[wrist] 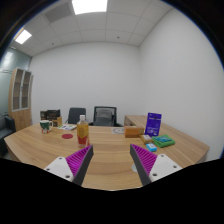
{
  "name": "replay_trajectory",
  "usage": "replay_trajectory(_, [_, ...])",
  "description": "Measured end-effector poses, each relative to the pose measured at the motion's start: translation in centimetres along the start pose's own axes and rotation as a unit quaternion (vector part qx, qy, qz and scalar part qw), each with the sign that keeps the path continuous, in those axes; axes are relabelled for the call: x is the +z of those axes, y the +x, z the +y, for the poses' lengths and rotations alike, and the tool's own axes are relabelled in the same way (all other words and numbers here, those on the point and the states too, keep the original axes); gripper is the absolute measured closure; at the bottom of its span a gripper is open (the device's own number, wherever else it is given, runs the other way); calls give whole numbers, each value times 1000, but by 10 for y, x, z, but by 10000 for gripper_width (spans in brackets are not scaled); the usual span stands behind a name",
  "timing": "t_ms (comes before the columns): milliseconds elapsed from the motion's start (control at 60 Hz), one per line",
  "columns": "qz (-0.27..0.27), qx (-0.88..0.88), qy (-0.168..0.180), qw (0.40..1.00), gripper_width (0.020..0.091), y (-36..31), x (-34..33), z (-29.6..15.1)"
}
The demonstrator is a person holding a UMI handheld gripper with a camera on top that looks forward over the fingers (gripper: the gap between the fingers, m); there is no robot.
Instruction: Pour water
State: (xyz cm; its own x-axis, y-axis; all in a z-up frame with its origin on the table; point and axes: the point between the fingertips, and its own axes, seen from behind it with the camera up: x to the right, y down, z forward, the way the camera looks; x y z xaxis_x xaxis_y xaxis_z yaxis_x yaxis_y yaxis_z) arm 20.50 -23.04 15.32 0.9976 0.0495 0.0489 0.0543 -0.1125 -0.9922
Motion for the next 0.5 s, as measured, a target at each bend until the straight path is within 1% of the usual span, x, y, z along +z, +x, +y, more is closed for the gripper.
replay_trajectory(67, [-4, -1, 2, 1000, 272, -2, -1, -1])
replay_trajectory(183, [-2, -10, -2, 1000, 274, -5, -4, -6])
replay_trajectory(300, [-4, -25, -13, 1000, 271, -14, 0, -10])
replay_trajectory(400, [-17, -24, -21, 999, 270, -32, 17, -9])
replay_trajectory(500, [-43, -12, -32, 999, 268, -63, 50, -3])
